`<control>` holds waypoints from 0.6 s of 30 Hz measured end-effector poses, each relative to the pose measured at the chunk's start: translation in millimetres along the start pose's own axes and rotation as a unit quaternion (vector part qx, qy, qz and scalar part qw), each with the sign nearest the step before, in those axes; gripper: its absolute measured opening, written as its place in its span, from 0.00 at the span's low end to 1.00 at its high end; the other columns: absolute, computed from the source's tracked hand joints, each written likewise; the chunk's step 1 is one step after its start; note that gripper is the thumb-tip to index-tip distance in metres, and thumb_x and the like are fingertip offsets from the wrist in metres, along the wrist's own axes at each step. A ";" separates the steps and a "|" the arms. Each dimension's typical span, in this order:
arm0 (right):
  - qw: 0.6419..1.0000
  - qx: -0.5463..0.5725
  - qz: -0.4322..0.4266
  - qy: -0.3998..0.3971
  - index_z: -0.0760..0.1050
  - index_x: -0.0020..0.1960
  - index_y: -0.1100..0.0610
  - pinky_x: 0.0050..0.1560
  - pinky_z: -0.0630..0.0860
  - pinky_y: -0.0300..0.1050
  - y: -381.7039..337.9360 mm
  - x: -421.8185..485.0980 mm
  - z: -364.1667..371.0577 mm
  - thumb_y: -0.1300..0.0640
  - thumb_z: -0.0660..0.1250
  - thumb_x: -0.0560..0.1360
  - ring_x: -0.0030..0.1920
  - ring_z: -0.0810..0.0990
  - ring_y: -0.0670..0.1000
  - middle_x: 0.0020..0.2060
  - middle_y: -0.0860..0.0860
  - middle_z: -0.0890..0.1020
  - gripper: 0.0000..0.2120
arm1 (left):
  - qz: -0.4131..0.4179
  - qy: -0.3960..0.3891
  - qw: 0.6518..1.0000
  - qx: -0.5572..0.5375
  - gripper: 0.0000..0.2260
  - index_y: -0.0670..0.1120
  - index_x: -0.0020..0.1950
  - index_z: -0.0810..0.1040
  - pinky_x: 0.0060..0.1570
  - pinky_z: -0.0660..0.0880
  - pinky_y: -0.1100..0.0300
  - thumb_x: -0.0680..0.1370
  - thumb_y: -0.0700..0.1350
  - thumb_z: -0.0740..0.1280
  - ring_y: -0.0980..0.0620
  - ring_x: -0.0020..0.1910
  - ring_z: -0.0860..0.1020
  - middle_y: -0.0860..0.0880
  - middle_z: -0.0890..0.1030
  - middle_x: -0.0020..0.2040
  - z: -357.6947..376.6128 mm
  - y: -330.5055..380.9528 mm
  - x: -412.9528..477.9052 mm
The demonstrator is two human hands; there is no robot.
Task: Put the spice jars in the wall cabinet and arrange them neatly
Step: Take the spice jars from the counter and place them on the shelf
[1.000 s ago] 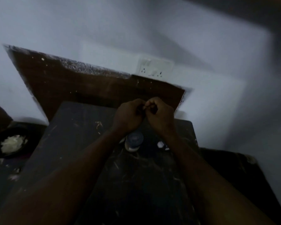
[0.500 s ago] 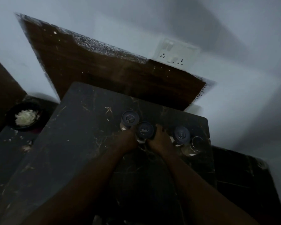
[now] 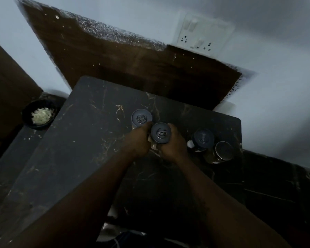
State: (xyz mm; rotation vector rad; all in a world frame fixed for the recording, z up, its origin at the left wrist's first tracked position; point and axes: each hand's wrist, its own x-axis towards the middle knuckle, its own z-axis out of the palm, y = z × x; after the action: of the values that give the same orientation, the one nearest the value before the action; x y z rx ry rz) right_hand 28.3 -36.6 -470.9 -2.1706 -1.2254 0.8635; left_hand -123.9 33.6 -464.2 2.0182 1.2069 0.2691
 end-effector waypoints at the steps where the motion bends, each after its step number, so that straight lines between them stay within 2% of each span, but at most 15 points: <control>1: 0.999 0.037 -0.008 0.005 0.64 0.75 0.47 0.61 0.78 0.48 1.9 -4.8 -6.7 0.44 0.81 0.64 0.64 0.78 0.50 0.67 0.48 0.77 0.44 | 0.015 -0.006 1.000 0.001 0.25 0.53 0.72 0.69 0.55 0.72 0.59 0.76 0.42 0.69 0.47 0.62 0.78 0.48 0.80 0.65 -5.0 2.2 -0.8; 3: 0.995 0.101 -0.015 0.018 0.65 0.73 0.45 0.56 0.75 0.33 2.9 -14.2 -24.9 0.52 0.81 0.65 0.60 0.78 0.40 0.62 0.42 0.78 0.41 | 0.054 -0.020 0.998 0.003 0.24 0.51 0.69 0.73 0.57 0.75 0.54 0.74 0.43 0.71 0.47 0.61 0.78 0.48 0.80 0.62 -17.3 10.5 0.0; 4: 0.993 0.114 -0.015 0.027 0.66 0.70 0.43 0.52 0.73 0.29 -0.3 -18.4 -35.5 0.53 0.81 0.64 0.56 0.79 0.37 0.58 0.39 0.78 0.40 | 0.068 -0.023 0.997 -0.004 0.23 0.51 0.66 0.75 0.56 0.75 0.53 0.72 0.44 0.73 0.47 0.59 0.78 0.49 0.80 0.60 -25.4 16.7 1.6; 7: 0.987 0.140 -0.025 0.071 0.66 0.66 0.43 0.55 0.73 0.39 -22.9 -25.5 -73.0 0.48 0.80 0.62 0.52 0.75 0.35 0.55 0.37 0.76 0.38 | 0.113 -0.031 0.992 -0.045 0.28 0.52 0.65 0.70 0.53 0.78 0.54 0.68 0.49 0.78 0.52 0.57 0.80 0.52 0.80 0.58 -57.8 45.8 9.8; 10: 0.973 0.201 -0.083 0.078 0.67 0.67 0.43 0.57 0.77 0.43 -58.7 -31.2 -119.3 0.43 0.76 0.60 0.58 0.79 0.41 0.60 0.40 0.78 0.38 | 0.175 -0.028 0.979 -0.104 0.34 0.61 0.64 0.65 0.50 0.80 0.58 0.65 0.57 0.78 0.62 0.54 0.81 0.58 0.81 0.55 -98.4 90.2 14.4; 12: 0.956 0.236 -0.136 0.105 0.69 0.69 0.46 0.57 0.78 0.40 -84.2 -31.8 -151.9 0.47 0.77 0.62 0.62 0.80 0.46 0.62 0.42 0.79 0.38 | 0.210 0.010 0.968 -0.139 0.35 0.60 0.64 0.66 0.49 0.82 0.56 0.63 0.59 0.80 0.62 0.52 0.82 0.58 0.82 0.55 -121.9 120.6 18.0; 14: 0.944 0.237 -0.177 0.143 0.68 0.74 0.50 0.61 0.76 0.39 -116.0 -37.5 -182.8 0.51 0.76 0.65 0.66 0.78 0.46 0.66 0.45 0.78 0.39 | 0.250 0.071 0.953 -0.156 0.36 0.60 0.65 0.67 0.48 0.82 0.57 0.63 0.59 0.81 0.63 0.50 0.82 0.61 0.81 0.55 -146.0 154.4 17.0; 16: 0.927 0.240 -0.219 0.184 0.65 0.78 0.51 0.64 0.77 0.42 -147.8 -45.0 -211.2 0.50 0.74 0.68 0.68 0.76 0.46 0.70 0.47 0.75 0.40 | 0.296 0.136 0.931 -0.164 0.36 0.62 0.66 0.67 0.44 0.80 0.63 0.64 0.62 0.80 0.64 0.49 0.81 0.63 0.80 0.55 -170.7 188.0 14.2; 18: 0.905 0.241 -0.259 0.237 0.65 0.78 0.46 0.58 0.79 0.37 -178.1 -54.7 -238.0 0.46 0.73 0.71 0.65 0.77 0.41 0.70 0.46 0.75 0.37 | 0.336 0.192 0.905 -0.176 0.33 0.66 0.66 0.65 0.39 0.76 0.70 0.66 0.66 0.76 0.63 0.48 0.81 0.66 0.78 0.56 -194.7 220.9 10.6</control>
State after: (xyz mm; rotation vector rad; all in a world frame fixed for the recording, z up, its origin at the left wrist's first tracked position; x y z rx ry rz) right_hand 80.8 -27.2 -173.4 -1.4325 -1.1036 0.3276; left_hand -72.9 79.7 -177.7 2.0314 0.5592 1.1806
